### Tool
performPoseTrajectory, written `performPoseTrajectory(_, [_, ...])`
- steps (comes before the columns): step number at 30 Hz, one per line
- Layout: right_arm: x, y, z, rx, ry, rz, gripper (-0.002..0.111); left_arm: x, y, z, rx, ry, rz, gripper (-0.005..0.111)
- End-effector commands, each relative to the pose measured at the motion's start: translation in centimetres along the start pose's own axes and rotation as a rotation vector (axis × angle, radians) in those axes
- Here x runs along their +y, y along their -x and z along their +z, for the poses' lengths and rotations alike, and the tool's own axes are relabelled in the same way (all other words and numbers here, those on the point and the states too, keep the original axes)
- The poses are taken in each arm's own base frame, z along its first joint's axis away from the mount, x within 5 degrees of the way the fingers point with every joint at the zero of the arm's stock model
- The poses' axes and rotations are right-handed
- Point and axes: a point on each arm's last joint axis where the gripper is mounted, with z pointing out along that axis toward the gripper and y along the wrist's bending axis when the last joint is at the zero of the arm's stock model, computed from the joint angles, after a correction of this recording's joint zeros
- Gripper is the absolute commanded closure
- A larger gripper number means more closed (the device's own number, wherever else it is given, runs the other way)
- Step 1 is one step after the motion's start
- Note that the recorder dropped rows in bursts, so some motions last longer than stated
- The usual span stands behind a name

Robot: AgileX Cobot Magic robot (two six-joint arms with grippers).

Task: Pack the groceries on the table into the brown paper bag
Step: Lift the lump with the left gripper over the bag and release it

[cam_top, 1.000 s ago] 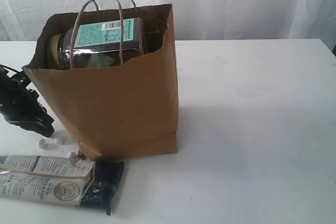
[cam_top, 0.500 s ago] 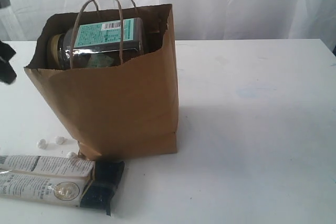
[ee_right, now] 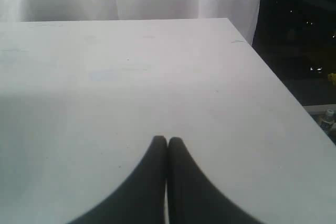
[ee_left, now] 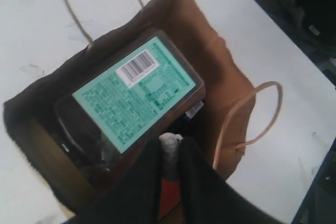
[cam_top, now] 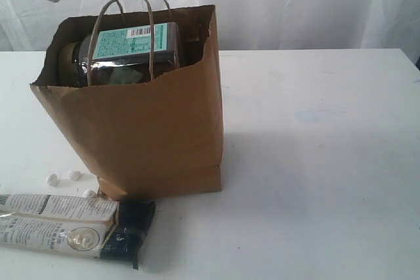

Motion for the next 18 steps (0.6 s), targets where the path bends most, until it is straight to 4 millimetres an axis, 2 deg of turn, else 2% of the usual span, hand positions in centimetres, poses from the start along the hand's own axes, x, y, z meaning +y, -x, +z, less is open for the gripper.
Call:
performPoseTrajectory(1, [0.0,0.0,0.0,-0.008,-0.001,0.002,0.108,-0.2,0.0,0.3,-0.001,-0.059,0.02,0.107])
performPoseTrajectory(10, [0.0,0.0,0.0,-0.008,-0.001,0.002,0.108,2.2,-2.2,3.1,0.038,-0.059,-0.028,0.107])
performPoseTrajectory(16, [0.0,0.0,0.0,-0.008,-0.001,0.002,0.108,2.6,-3.0,3.8,0.046,-0.073,-0.064,0.106])
performPoseTrajectory(18, [0.0,0.0,0.0,-0.008,-0.001,0.002,0.108,2.7,-3.3,4.0,0.053,-0.078,-0.042,0.101])
